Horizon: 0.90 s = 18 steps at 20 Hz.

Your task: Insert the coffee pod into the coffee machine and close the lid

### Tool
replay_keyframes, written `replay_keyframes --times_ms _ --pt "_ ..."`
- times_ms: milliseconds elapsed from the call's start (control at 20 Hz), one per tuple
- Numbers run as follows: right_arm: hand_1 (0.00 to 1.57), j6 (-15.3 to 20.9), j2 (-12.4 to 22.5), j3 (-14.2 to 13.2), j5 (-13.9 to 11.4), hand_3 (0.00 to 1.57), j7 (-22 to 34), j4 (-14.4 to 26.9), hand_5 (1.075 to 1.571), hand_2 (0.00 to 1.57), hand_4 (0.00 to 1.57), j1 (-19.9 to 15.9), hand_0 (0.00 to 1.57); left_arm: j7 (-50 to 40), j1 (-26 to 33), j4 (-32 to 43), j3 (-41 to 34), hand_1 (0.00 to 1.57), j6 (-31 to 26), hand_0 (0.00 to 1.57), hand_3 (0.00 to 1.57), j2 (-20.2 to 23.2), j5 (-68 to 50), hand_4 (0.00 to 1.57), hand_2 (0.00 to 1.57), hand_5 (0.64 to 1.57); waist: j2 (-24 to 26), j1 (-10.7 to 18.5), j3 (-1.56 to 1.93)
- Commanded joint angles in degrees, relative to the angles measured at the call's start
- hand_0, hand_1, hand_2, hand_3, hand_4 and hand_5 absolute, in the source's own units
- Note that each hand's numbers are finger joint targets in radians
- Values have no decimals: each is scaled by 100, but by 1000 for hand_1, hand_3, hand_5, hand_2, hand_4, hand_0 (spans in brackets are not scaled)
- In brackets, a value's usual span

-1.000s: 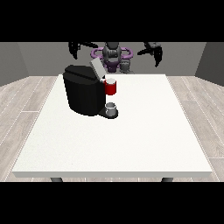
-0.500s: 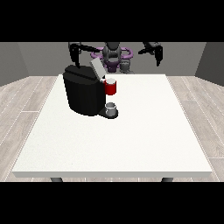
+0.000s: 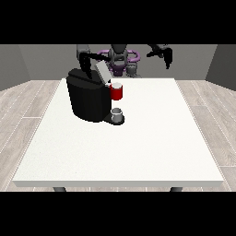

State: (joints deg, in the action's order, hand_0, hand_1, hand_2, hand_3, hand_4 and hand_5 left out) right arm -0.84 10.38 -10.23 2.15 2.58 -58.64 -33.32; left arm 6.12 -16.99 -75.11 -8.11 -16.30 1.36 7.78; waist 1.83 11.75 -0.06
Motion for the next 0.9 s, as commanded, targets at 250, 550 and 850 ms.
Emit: replay_keyframes --times_ms 250,550,850 --pt "0 143 -97 215 -153 0 336 169 1571 0 79 -687 0 136 643 -515 159 0 80 0 0 55 -51 336 0 1571 -227 -21 6" --pt "0 58 -89 353 -286 0 155 262 1571 0 200 -927 0 -40 576 -785 130 0 185 0 0 262 -30 352 0 1571 -351 -127 6" --pt "0 -275 79 538 -386 0 212 214 1571 0 103 -1419 0 -260 246 -694 -124 0 106 0 0 514 -223 360 0 1571 -545 -71 6"
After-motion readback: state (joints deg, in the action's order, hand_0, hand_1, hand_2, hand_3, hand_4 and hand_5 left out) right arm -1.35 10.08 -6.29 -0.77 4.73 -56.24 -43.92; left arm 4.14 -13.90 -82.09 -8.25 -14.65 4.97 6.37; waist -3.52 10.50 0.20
